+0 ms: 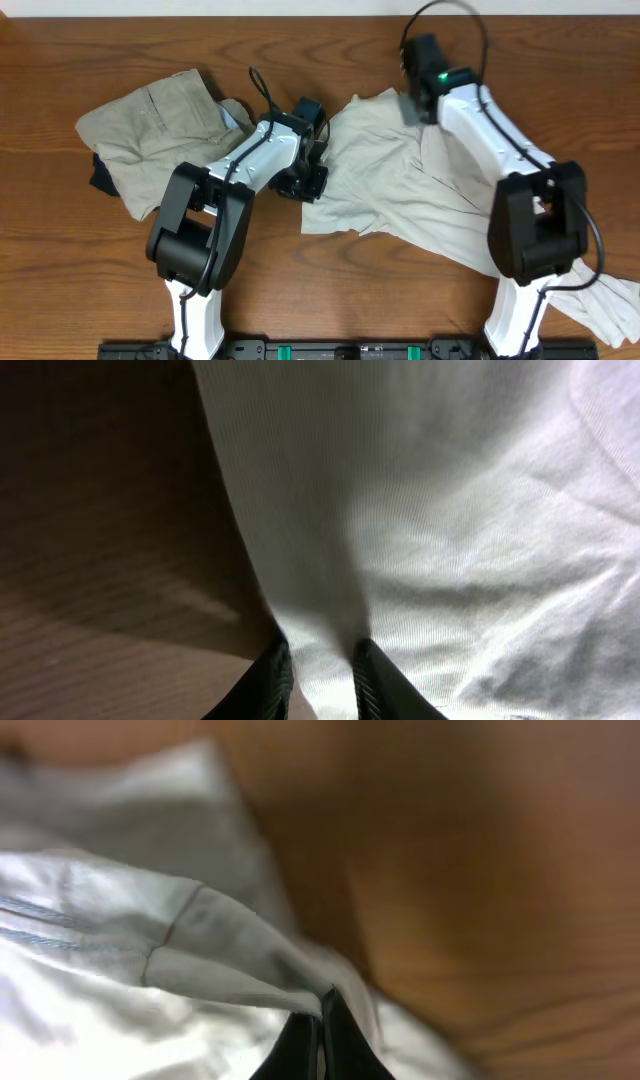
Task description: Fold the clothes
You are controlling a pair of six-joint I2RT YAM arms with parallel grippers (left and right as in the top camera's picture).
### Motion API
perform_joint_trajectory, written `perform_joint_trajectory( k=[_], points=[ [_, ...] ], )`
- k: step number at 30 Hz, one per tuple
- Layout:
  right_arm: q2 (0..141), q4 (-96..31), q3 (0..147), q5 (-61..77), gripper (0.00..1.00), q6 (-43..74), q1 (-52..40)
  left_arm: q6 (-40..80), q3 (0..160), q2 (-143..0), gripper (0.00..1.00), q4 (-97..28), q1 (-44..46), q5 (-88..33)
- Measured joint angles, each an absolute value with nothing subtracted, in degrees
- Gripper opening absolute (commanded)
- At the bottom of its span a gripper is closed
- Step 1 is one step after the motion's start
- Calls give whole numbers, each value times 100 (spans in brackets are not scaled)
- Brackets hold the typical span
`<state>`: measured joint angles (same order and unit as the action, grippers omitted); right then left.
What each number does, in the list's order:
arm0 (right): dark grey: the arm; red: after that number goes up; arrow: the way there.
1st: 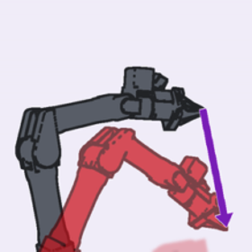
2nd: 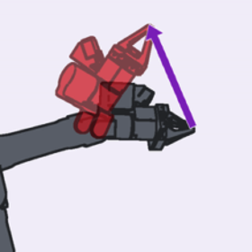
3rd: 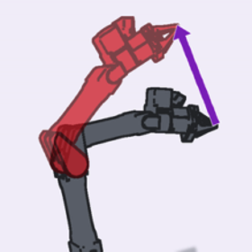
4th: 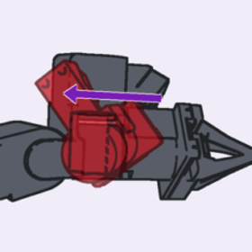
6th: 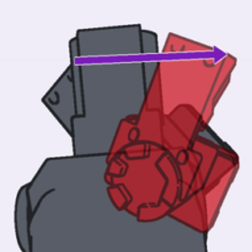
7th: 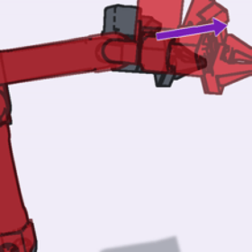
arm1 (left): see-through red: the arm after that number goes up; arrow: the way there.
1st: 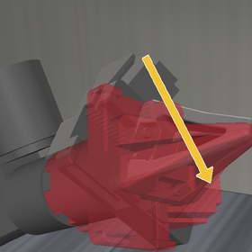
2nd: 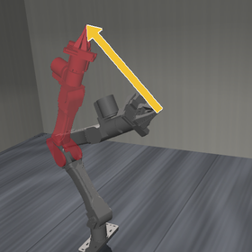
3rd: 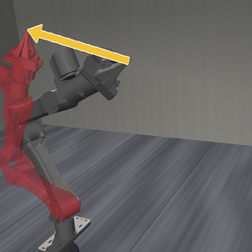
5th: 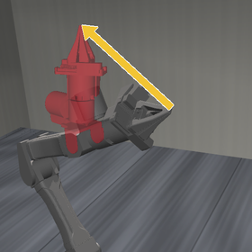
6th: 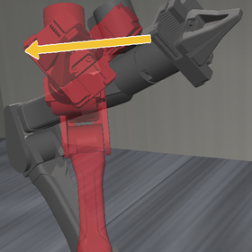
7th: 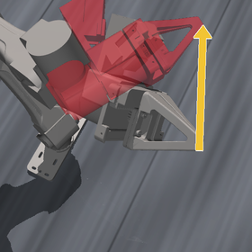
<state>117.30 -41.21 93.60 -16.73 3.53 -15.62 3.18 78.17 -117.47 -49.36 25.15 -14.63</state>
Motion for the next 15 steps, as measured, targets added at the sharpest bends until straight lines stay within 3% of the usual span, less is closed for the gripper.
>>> perform_joint_trajectory(
  k=[7, 9, 15],
  points=[
    [11640, -2851, 9714, -2126, 2, -340, -797, 318, 7817, -11745, 24, -4936, 2515, -1463],
    [11638, -2567, 9745, -2119, 14, -497, -563, 318, 7817, -11745, 24, -4936, 2515, -1463],
    [11638, -2250, 9767, -1992, 15, -784, -95, 318, 7815, -11745, 24, -4936, 2515, -1463]
  ],
)
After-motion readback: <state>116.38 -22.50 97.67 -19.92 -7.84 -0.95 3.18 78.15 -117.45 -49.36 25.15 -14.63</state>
